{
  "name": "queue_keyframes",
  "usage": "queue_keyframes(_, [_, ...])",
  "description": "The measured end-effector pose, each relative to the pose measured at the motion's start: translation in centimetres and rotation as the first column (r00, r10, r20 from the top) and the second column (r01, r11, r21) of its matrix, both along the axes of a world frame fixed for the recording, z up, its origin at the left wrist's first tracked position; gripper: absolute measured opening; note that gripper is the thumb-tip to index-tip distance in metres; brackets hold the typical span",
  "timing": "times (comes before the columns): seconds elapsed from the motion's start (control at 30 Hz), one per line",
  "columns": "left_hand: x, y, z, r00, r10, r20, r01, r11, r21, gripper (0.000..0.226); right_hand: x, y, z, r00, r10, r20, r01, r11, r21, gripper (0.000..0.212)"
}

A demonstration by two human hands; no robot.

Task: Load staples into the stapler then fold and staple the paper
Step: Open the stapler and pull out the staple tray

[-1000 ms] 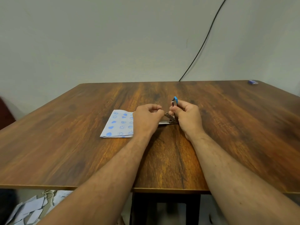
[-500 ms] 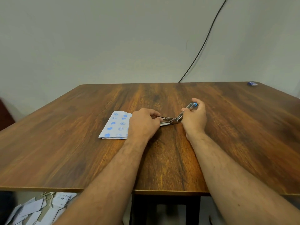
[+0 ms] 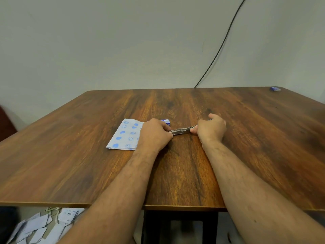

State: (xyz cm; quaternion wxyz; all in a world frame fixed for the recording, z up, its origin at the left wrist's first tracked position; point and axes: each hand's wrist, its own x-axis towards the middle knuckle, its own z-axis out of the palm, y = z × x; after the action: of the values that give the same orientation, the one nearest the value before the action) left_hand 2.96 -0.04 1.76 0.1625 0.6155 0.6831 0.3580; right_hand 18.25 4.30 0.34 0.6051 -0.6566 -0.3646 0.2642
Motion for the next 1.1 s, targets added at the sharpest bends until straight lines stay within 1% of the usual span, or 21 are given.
queue_keyframes(0.07, [-0.1, -0.1, 0.0, 1.0, -0.007, -0.019, 0.007, 1.0, -0.013, 0.025, 0.0, 0.3, -0.3, 0.999, 0.008, 0.033, -0.007, 1.0, -0.028, 0.049])
queue_keyframes(0.13, [-0.1, -0.1, 0.1, 1.0, -0.001, -0.016, 0.001, 0.999, -0.032, 0.024, 0.1, 0.2, -0.1, 0.997, 0.035, 0.062, -0.031, 0.997, -0.064, 0.045])
queue_keyframes(0.23, [-0.3, 0.1, 0.2, 0.999, 0.012, 0.041, -0.01, 0.999, -0.042, 0.021, 0.1, -0.6, 0.7, 0.989, 0.083, 0.121, -0.068, 0.99, -0.122, 0.023])
queue_keyframes(0.27, [-0.4, 0.2, 0.2, 0.998, 0.014, 0.054, -0.011, 0.999, -0.046, 0.021, 0.1, -0.8, 0.9, 0.985, 0.09, 0.146, -0.071, 0.989, -0.131, 0.019])
queue_keyframes(0.33, [-0.4, 0.2, 0.1, 0.997, 0.017, 0.07, -0.014, 0.999, -0.043, 0.021, -0.1, -1.1, 0.9, 0.974, 0.103, 0.202, -0.081, 0.99, -0.113, 0.026])
queue_keyframes(0.4, [-0.4, 0.3, -0.1, 0.996, 0.025, 0.089, -0.023, 0.999, -0.024, 0.02, -0.5, -1.4, 0.7, 0.953, 0.153, 0.262, -0.139, 0.988, -0.069, 0.043])
queue_keyframes(0.43, [-0.4, 0.3, -0.2, 0.995, 0.028, 0.093, -0.027, 1.0, -0.013, 0.021, -0.8, -1.6, 0.6, 0.935, 0.201, 0.291, -0.194, 0.98, -0.051, 0.047])
queue_keyframes(0.47, [-0.4, 0.3, -0.3, 0.995, 0.029, 0.095, -0.029, 1.0, -0.001, 0.021, -1.0, -1.7, 0.5, 0.906, 0.26, 0.333, -0.262, 0.964, -0.037, 0.045])
queue_keyframes(0.53, [-0.4, 0.2, -0.4, 0.994, 0.024, 0.105, -0.028, 0.999, 0.04, 0.021, -1.3, -1.8, 0.4, 0.821, 0.376, 0.429, -0.397, 0.917, -0.046, 0.031])
queue_keyframes(0.6, [-0.4, 0.2, -0.4, 0.992, 0.015, 0.121, -0.027, 0.994, 0.101, 0.019, -1.3, -1.9, 0.4, 0.761, 0.438, 0.479, -0.463, 0.883, -0.073, 0.019])
queue_keyframes(0.67, [-0.4, 0.1, -0.3, 0.991, -0.002, 0.133, -0.015, 0.992, 0.129, 0.018, -1.2, -1.9, 0.4, 0.739, 0.452, 0.499, -0.48, 0.874, -0.081, 0.014])
queue_keyframes(0.73, [-0.4, 0.1, -0.3, 0.99, -0.02, 0.14, 0.001, 0.991, 0.137, 0.017, -1.1, -1.9, 0.4, 0.733, 0.463, 0.499, -0.494, 0.866, -0.078, 0.015])
queue_keyframes(0.93, [-0.4, 0.2, 0.0, 0.991, -0.049, 0.125, 0.033, 0.992, 0.122, 0.017, -1.2, -1.9, 0.6, 0.749, 0.444, 0.491, -0.477, 0.877, -0.066, 0.019])
queue_keyframes(1.1, [-0.4, 0.3, -0.1, 0.989, -0.045, 0.143, 0.031, 0.995, 0.097, 0.017, -1.3, -2.0, 0.7, 0.744, 0.444, 0.5, -0.464, 0.881, -0.092, 0.009])
